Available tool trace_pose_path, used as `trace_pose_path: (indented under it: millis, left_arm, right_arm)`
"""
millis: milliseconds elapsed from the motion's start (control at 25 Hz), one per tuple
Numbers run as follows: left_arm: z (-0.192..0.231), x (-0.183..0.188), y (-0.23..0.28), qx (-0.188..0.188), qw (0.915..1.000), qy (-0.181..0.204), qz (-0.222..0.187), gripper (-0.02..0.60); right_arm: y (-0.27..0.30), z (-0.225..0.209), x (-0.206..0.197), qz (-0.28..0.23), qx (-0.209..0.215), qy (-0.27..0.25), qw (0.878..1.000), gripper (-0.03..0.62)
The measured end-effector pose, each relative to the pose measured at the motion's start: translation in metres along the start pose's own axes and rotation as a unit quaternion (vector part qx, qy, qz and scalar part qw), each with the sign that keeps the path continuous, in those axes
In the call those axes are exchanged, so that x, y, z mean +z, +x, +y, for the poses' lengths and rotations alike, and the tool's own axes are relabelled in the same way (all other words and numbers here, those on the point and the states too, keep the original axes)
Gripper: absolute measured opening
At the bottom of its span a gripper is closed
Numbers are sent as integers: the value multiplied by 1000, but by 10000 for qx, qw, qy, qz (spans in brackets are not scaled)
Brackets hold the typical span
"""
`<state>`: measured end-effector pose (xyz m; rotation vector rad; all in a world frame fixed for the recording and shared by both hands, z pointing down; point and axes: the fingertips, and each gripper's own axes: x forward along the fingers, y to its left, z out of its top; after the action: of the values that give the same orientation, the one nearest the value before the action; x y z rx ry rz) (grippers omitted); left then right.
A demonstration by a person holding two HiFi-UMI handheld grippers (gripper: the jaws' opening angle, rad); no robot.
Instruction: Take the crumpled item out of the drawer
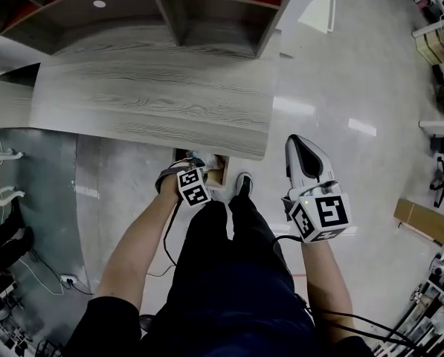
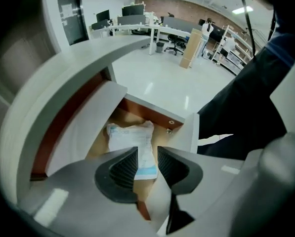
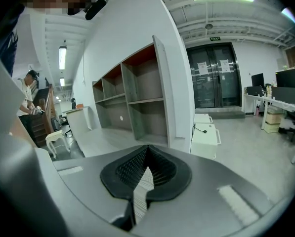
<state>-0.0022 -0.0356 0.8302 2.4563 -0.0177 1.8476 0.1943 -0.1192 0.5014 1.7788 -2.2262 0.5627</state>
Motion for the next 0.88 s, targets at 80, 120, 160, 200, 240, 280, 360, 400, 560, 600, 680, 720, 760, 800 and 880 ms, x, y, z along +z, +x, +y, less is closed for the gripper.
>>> trace_pose_path:
  millis: [80,120,160,200,240,280,360,400,560,600,680,720,760,800,880]
  left_arm:
    - [1,-2,10,-35,9999,69,116,121]
    - [2,-2,14,-45,9998,102,153,121]
    - [1,-1,18,-60,9997,142,182,121]
    - [0,-1,21,-85,9996,188,209,120]
    - [-1,0,23,-112,9994,234,239,120]
    - [-3,1,26,-125,9991,280,276,120]
    - [-4,1,29,-77,9986,358,372,118]
    - [-3,1,30,-29,9984,379,425,104]
    - [-1,0,30,92,9977,436,502,13]
    - [-2,0,28,91,9977,470,479,9]
    - [-4,2,25,86,9977,536,414,6]
    - [-4,3,22,93,9977,561,371,6]
    - [-5,4,19,108,9978,573,321,6]
    - [-5,5,15,126,9980,564,264,6]
    - [-6,6,7,154,9986,484,142,6]
  right_arm:
    - [-4,-4,-4,22,-76,27,10000,6]
    - [-6,-6,-5,32,-110,40,9999,6]
    - [-8,-8,-7,42,-143,55,9999,6]
    - [-10,-10,-9,51,-177,73,9998,6]
    - [-13,-12,-10,60,-212,94,9997,6]
    - [-15,-15,-11,67,-245,116,9996,6]
    - [-18,-18,-13,73,-298,157,9994,6]
    - [-19,-19,-14,72,-315,174,9993,6]
    - [-17,-19,-15,67,-314,210,9993,6]
    - [-16,-18,-15,70,-295,205,9993,6]
    - [-12,-14,-14,96,-232,169,9995,6]
    - [-11,-11,-13,110,-191,144,9997,6]
    - [-9,-8,-11,106,-154,127,9997,6]
    - [-8,-5,-10,85,-121,118,9998,6]
    - [-4,3,-7,53,-35,89,9999,6]
